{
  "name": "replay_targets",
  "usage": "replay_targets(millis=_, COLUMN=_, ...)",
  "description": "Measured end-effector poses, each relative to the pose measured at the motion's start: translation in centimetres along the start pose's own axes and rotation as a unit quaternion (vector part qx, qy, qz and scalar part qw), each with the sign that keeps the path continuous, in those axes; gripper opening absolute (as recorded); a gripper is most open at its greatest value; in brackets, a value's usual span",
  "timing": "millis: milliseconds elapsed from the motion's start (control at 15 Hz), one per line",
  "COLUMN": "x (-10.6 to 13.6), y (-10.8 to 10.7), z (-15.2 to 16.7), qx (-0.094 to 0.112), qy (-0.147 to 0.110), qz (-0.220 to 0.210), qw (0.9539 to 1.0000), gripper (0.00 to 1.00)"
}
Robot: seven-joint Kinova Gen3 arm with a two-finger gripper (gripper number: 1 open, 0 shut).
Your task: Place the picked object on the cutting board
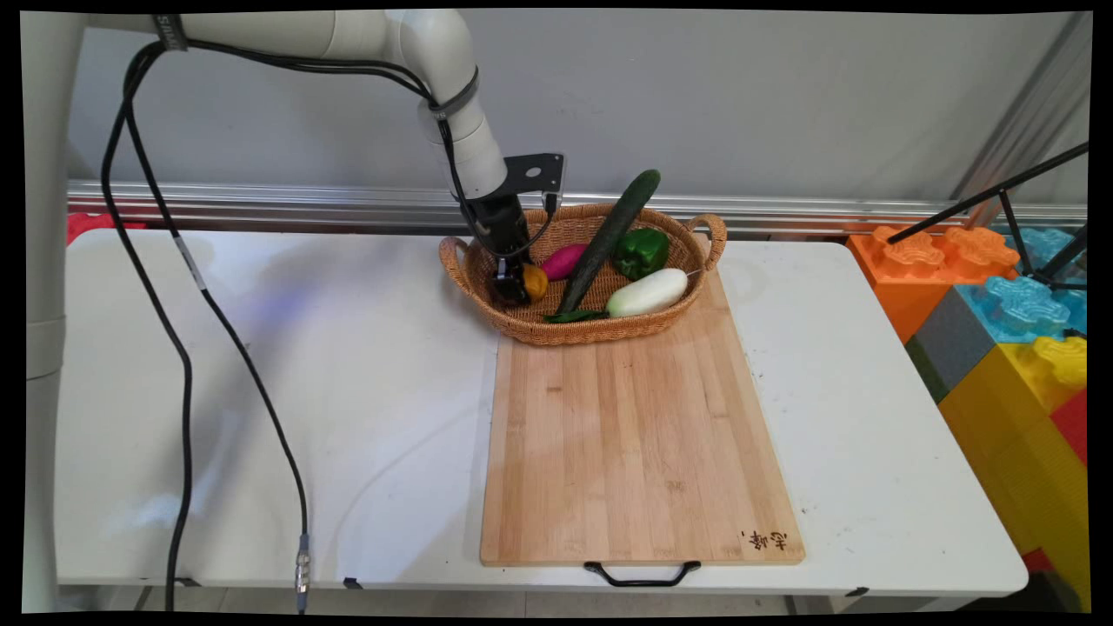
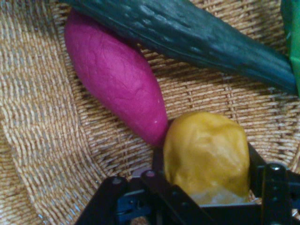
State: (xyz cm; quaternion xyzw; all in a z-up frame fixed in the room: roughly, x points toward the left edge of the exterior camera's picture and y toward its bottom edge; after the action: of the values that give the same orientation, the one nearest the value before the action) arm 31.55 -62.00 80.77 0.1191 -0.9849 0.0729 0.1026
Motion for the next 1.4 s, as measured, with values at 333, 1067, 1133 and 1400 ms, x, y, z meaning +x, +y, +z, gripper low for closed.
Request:
replay_targets(millis=333, x=-0.9, y=0.8, z=-0.6, qx=0.013, qy=0.000, qz=-0.029, qw=0.9995, gripper=0.00)
replay_targets(millis=1067, x=2.2, y=4.7, z=-9.0, qx=0.136, qy=0.046, qz=-0.054, qw=0.9882, gripper=0.00)
replay_targets(millis=1133, x=2.9, y=5.5, z=-9.8, qx=0.135, qy=0.052, qz=-0.059, qw=0.9878, gripper=0.00)
replay_targets(millis=1400, x=6.6, y=8.8, z=-11.9, qx=0.104, qy=0.083, qz=-0.070, qw=0.9887, gripper=0.00)
